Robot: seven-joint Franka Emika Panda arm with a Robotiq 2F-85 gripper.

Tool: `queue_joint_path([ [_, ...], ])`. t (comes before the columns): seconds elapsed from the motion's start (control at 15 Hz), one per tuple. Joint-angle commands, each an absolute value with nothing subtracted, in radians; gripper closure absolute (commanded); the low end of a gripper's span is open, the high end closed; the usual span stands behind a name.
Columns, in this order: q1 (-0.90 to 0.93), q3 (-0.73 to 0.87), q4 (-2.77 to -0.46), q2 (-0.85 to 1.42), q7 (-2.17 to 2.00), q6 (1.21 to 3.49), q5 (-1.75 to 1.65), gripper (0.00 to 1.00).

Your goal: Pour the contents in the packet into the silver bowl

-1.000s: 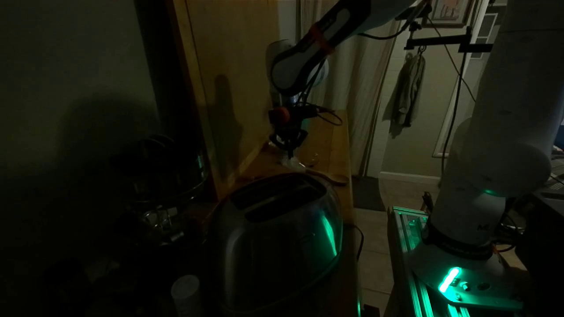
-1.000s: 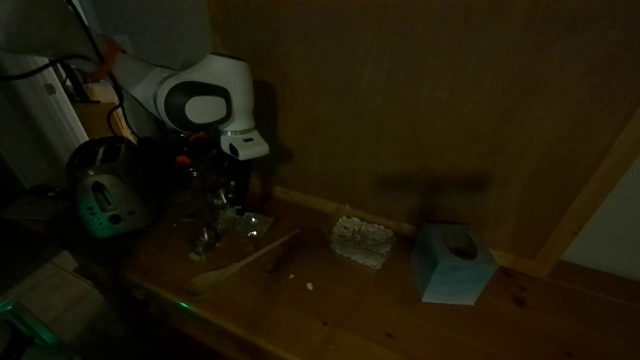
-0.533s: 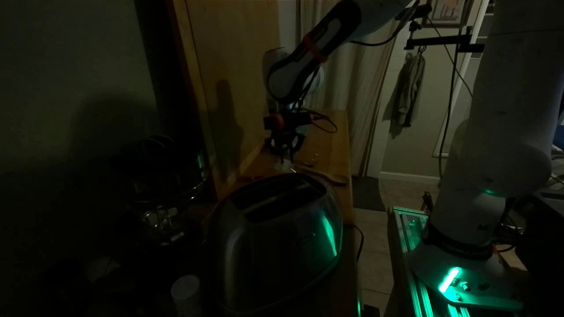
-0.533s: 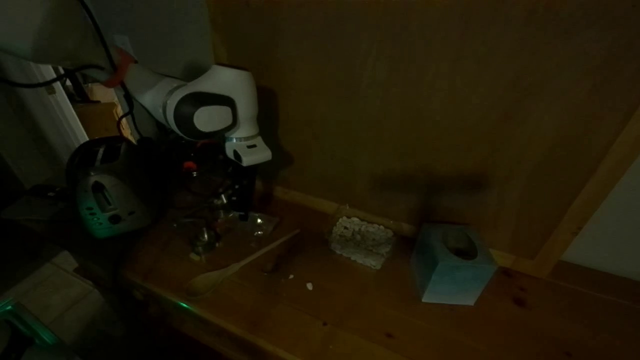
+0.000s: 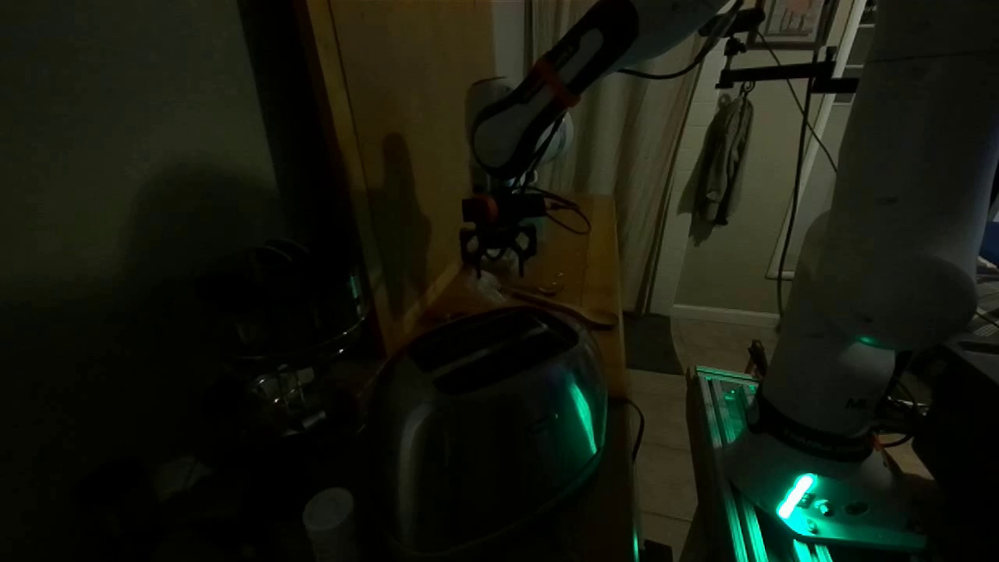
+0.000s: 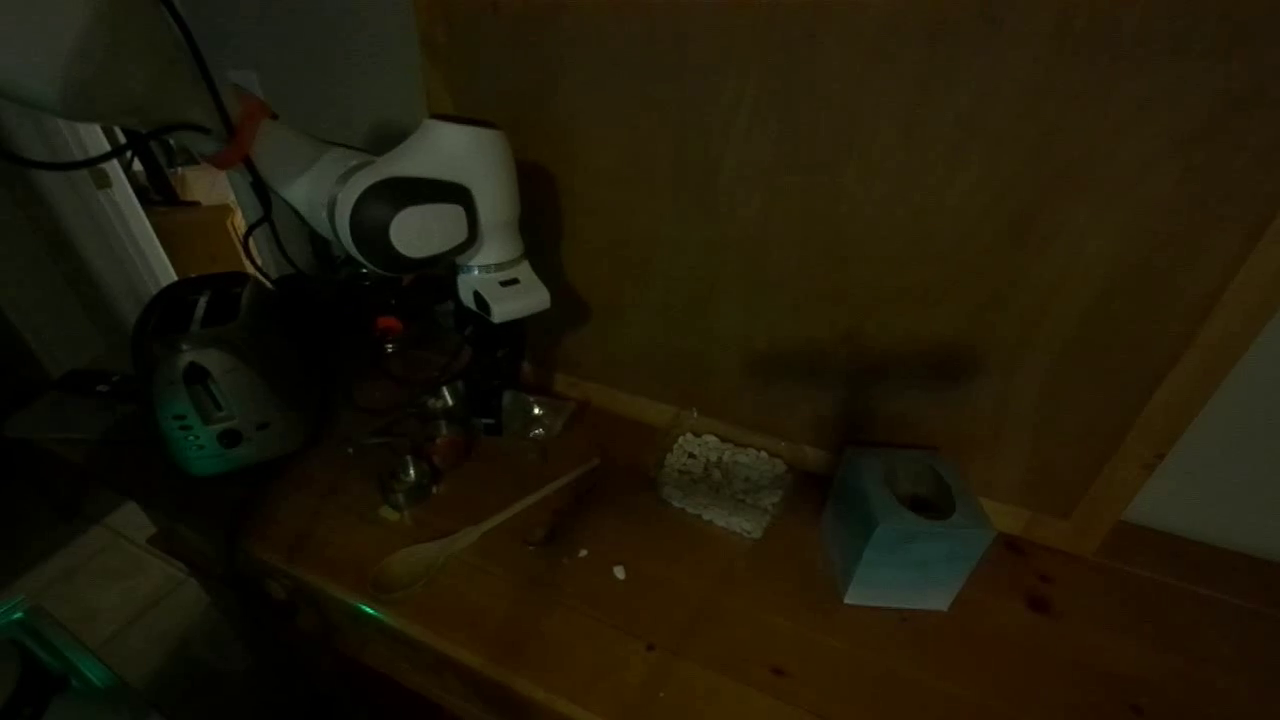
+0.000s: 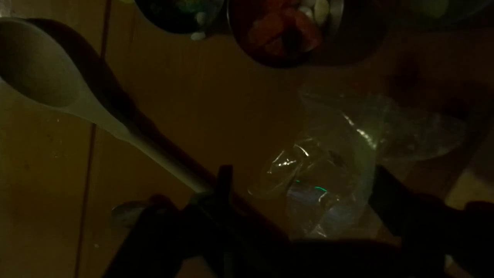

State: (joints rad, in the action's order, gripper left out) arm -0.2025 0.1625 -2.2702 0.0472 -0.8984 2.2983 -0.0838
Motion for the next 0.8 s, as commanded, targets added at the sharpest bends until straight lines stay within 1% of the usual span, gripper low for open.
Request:
queue_joint_path([
  [0.0,-0.196,0.186,-2.265,0.043,-0.936,2.331,-0.106,0.0],
  [0.07,-0.201,0.178,-2.274,0.012,-0.742,2.281,0.025,0.0],
  [0.13,-0.199,0.187,-2.267,0.028,-0.856,2.333,-0.029,0.0],
  [0.2,-0.2,0.186,-2.27,0.016,-0.762,2.303,0.005,0.0],
  [0.27,-0.2,0.188,-2.263,0.022,-0.785,2.306,0.017,0.0],
  [0.33,-0.201,0.186,-2.264,0.012,-0.712,2.268,0.05,0.0],
  [0.73,-0.205,0.192,-2.238,0.091,-0.61,2.271,0.191,0.0],
])
